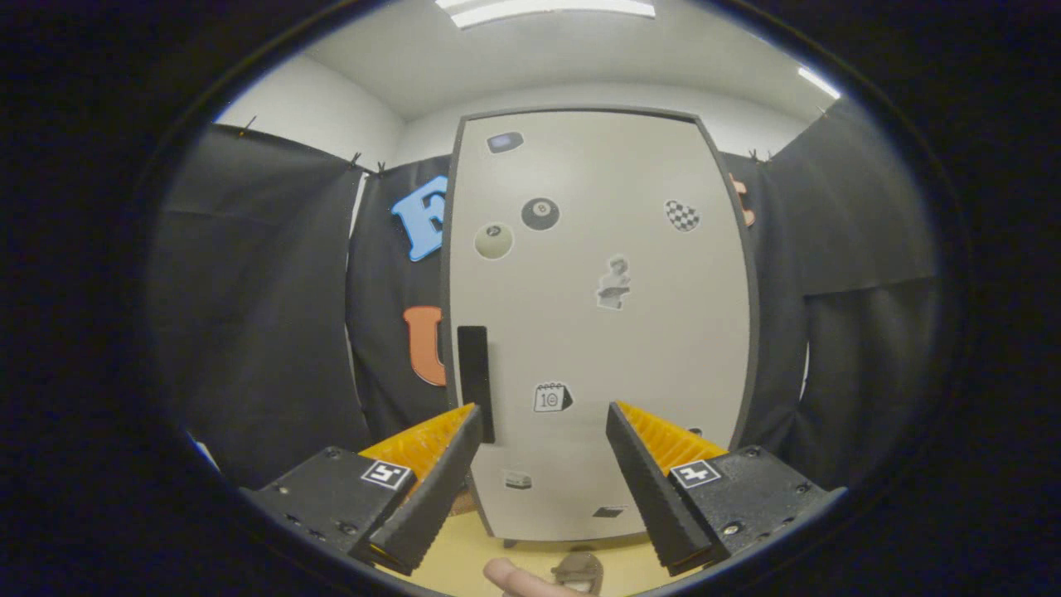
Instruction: Open the shoe cabinet door, grab the shoes and put them into the shoe cabinet, then close the shoe cabinet door.
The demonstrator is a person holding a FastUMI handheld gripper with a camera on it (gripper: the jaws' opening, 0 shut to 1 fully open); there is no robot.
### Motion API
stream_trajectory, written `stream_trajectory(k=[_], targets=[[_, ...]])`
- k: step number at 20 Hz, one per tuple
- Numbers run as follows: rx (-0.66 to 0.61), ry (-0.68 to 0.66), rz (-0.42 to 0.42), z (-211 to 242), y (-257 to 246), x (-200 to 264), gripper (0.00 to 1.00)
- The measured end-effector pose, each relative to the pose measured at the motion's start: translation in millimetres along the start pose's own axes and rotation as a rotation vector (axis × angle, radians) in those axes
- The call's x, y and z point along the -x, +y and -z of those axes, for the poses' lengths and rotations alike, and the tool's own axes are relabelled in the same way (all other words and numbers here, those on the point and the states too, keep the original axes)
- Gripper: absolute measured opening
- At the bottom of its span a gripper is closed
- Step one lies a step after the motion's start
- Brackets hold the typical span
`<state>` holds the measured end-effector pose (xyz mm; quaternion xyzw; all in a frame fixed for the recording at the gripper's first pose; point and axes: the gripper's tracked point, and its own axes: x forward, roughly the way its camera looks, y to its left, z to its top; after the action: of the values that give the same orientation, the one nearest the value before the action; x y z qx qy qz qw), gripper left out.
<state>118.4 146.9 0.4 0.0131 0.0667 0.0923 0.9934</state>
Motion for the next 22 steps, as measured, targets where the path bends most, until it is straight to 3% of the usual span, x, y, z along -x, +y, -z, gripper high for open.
stream_trajectory(k=[7,13,16,19,20,22], targets=[[-0.037,0.04,-0.034,9,34,-71,0.98],[0.005,0.087,0.002,19,42,-107,0.97],[0.022,0.118,0.025,20,40,-116,0.84],[0.021,0.117,0.028,15,48,-123,0.79],[0.039,0.132,0.001,17,58,-122,0.69],[0.056,0.123,0.039,19,53,-122,0.49]])
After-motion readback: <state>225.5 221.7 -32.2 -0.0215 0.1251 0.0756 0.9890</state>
